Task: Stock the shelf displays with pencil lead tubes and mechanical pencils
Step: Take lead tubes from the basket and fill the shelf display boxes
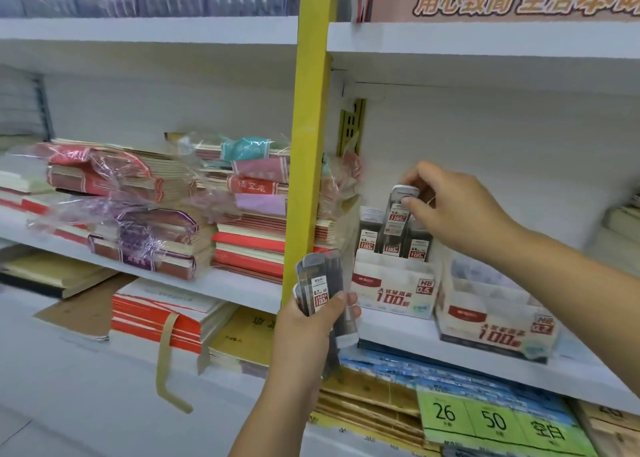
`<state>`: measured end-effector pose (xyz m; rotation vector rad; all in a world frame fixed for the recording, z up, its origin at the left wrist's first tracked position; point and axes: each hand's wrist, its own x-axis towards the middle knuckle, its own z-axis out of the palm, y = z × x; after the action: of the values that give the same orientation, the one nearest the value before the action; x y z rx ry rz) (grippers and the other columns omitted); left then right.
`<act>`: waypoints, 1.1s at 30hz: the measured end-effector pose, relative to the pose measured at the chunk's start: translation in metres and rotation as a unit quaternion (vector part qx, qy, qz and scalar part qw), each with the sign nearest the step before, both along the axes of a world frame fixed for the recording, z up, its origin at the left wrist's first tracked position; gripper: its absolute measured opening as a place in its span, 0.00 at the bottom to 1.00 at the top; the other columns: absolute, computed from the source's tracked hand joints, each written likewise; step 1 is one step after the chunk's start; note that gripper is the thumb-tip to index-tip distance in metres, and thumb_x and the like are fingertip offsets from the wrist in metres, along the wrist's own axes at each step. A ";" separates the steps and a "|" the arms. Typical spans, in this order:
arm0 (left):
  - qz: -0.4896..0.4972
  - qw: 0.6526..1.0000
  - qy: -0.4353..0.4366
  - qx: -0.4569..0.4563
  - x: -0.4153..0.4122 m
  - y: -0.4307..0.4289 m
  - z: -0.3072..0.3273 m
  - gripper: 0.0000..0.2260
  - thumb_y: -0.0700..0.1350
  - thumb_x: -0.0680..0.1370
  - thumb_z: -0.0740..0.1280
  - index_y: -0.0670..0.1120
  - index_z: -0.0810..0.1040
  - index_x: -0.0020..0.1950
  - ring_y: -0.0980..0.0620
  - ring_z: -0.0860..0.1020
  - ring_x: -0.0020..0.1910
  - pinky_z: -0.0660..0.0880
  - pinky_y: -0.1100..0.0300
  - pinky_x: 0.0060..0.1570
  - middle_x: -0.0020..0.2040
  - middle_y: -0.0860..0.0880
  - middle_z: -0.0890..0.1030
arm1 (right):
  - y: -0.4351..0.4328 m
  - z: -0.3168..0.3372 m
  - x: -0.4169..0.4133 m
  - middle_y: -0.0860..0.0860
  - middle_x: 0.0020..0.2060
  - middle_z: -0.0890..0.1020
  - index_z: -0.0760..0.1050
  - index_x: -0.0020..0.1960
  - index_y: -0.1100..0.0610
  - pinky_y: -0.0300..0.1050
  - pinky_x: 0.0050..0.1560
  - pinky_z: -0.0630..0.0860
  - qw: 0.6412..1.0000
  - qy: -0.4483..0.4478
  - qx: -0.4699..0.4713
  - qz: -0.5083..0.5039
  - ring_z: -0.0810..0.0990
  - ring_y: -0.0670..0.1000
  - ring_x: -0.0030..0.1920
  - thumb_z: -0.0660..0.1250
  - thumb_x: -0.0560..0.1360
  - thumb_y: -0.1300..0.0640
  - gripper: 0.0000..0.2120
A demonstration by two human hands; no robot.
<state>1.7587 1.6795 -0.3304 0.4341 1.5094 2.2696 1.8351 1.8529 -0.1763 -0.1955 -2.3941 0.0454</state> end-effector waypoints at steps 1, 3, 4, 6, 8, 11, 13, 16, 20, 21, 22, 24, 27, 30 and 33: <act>-0.002 1.000 -0.001 0.000 -0.002 0.002 -0.001 0.10 0.46 0.76 0.73 0.51 0.80 0.57 0.45 0.85 0.52 0.82 0.48 0.49 0.49 0.48 0.87 | 0.004 0.001 -0.002 0.44 0.44 0.81 0.73 0.53 0.48 0.49 0.44 0.78 1.000 0.002 0.003 -0.003 0.78 0.46 0.44 0.66 0.77 0.55 0.06; -0.011 1.000 -0.001 -0.007 -0.003 0.004 -0.002 0.09 0.47 0.76 0.73 0.53 0.81 0.55 0.45 0.85 0.52 0.83 0.46 0.51 0.49 0.49 0.88 | 0.009 0.001 -0.006 0.44 0.44 0.80 0.73 0.53 0.47 0.48 0.44 0.78 1.000 -0.009 -0.001 -0.011 0.78 0.46 0.44 0.67 0.76 0.54 0.07; -0.016 1.000 0.006 -0.011 -0.003 0.005 -0.003 0.07 0.47 0.76 0.73 0.53 0.81 0.54 0.46 0.85 0.51 0.83 0.47 0.50 0.48 0.50 0.88 | 0.011 0.000 -0.009 0.43 0.45 0.80 0.72 0.54 0.47 0.47 0.44 0.78 1.000 -0.019 -0.009 -0.015 0.78 0.45 0.44 0.68 0.76 0.53 0.08; -0.032 0.999 0.015 -0.010 -0.004 0.006 -0.003 0.06 0.47 0.76 0.73 0.53 0.82 0.52 0.49 0.86 0.49 0.82 0.50 0.47 0.46 0.51 0.88 | 0.014 -0.003 -0.013 0.43 0.44 0.78 0.71 0.53 0.47 0.45 0.44 0.76 0.999 -0.029 -0.032 -0.020 0.77 0.44 0.45 0.69 0.75 0.54 0.10; -0.047 0.999 0.013 -0.004 -0.004 0.006 -0.002 0.06 0.46 0.76 0.73 0.53 0.82 0.52 0.51 0.86 0.48 0.81 0.52 0.47 0.46 0.52 0.88 | 0.016 -0.007 -0.015 0.42 0.43 0.76 0.72 0.50 0.48 0.45 0.45 0.74 0.999 -0.024 -0.026 -0.022 0.75 0.46 0.48 0.71 0.74 0.54 0.09; -0.061 0.998 0.017 -0.006 -0.002 0.005 0.000 0.07 0.45 0.77 0.72 0.54 0.81 0.53 0.53 0.87 0.47 0.82 0.50 0.49 0.46 0.53 0.88 | 0.020 -0.015 -0.017 0.44 0.44 0.73 0.77 0.50 0.49 0.44 0.47 0.66 0.995 -0.048 0.052 -0.071 0.69 0.49 0.55 0.71 0.74 0.51 0.06; -0.076 0.997 0.021 0.002 0.000 0.003 0.004 0.07 0.43 0.78 0.71 0.53 0.80 0.54 0.53 0.87 0.46 0.81 0.51 0.48 0.46 0.52 0.88 | 0.021 -0.019 -0.015 0.46 0.48 0.71 0.81 0.52 0.49 0.43 0.51 0.63 0.990 -0.063 0.071 -0.104 0.66 0.50 0.56 0.69 0.75 0.49 0.08; -0.091 0.995 0.030 0.005 0.004 -0.002 0.008 0.07 0.42 0.78 0.71 0.52 0.81 0.54 0.52 0.87 0.46 0.81 0.50 0.50 0.47 0.51 0.88 | 0.009 -0.022 -0.004 0.45 0.49 0.72 0.81 0.56 0.48 0.40 0.53 0.61 0.995 -0.011 0.060 -0.085 0.64 0.46 0.54 0.66 0.76 0.48 0.11; -0.118 0.991 0.060 -0.001 0.011 -0.009 0.014 0.08 0.42 0.79 0.70 0.51 0.81 0.57 0.52 0.87 0.48 0.80 0.55 0.48 0.48 0.50 0.88 | -0.033 -0.039 0.021 0.35 0.44 0.79 0.75 0.56 0.37 0.30 0.44 0.71 0.983 -0.050 -0.164 0.058 0.75 0.35 0.48 0.62 0.74 0.41 0.12; -0.123 0.990 0.066 -0.006 0.013 -0.010 0.015 0.08 0.42 0.79 0.70 0.50 0.81 0.58 0.51 0.87 0.48 0.80 0.56 0.47 0.49 0.49 0.88 | -0.042 -0.045 0.024 0.36 0.42 0.81 0.75 0.58 0.37 0.29 0.44 0.73 0.969 -0.081 -0.217 0.084 0.77 0.35 0.47 0.64 0.74 0.42 0.12; -0.129 0.989 0.068 -0.009 0.015 -0.011 0.016 0.09 0.42 0.79 0.70 0.49 0.81 0.58 0.50 0.87 0.48 0.81 0.58 0.45 0.49 0.49 0.88 | -0.047 -0.050 0.027 0.39 0.42 0.82 0.75 0.59 0.38 0.30 0.46 0.74 0.955 -0.099 -0.258 0.105 0.79 0.36 0.46 0.66 0.75 0.44 0.13; -0.142 0.988 0.064 -0.005 0.020 -0.012 0.017 0.10 0.41 0.79 0.71 0.47 0.81 0.59 0.48 0.87 0.49 0.82 0.60 0.41 0.49 0.46 0.88 | -0.052 -0.055 0.031 0.43 0.40 0.84 0.76 0.59 0.42 0.30 0.46 0.75 0.939 -0.091 -0.304 0.130 0.81 0.40 0.42 0.69 0.76 0.51 0.13; -0.167 0.984 0.058 0.005 0.024 -0.014 0.017 0.15 0.43 0.77 0.72 0.44 0.80 0.62 0.45 0.85 0.53 0.82 0.49 0.53 0.53 0.43 0.87 | -0.051 -0.056 0.038 0.47 0.33 0.83 0.77 0.55 0.47 0.34 0.35 0.76 0.917 -0.053 -0.366 0.149 0.81 0.43 0.33 0.69 0.77 0.58 0.10; -0.199 0.979 0.031 0.020 0.021 -0.020 0.014 0.21 0.46 0.73 0.73 0.43 0.77 0.65 0.44 0.84 0.57 0.80 0.42 0.58 0.56 0.42 0.86 | -0.049 -0.055 0.049 0.54 0.39 0.85 0.75 0.56 0.55 0.41 0.35 0.78 0.873 -0.044 -0.450 0.183 0.84 0.52 0.37 0.65 0.78 0.64 0.08; -0.218 0.975 -0.003 0.038 0.017 -0.025 0.011 0.21 0.45 0.71 0.74 0.44 0.79 0.63 0.43 0.84 0.56 0.83 0.47 0.50 0.57 0.44 0.86 | -0.046 -0.056 0.056 0.57 0.45 0.84 0.75 0.53 0.59 0.49 0.48 0.81 0.854 -0.038 -0.481 0.197 0.84 0.55 0.43 0.67 0.77 0.61 0.05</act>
<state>1.7753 1.6549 -0.3196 0.7041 1.1844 1.9803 1.8911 1.8066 -0.2327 -0.1544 -2.2337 1.4554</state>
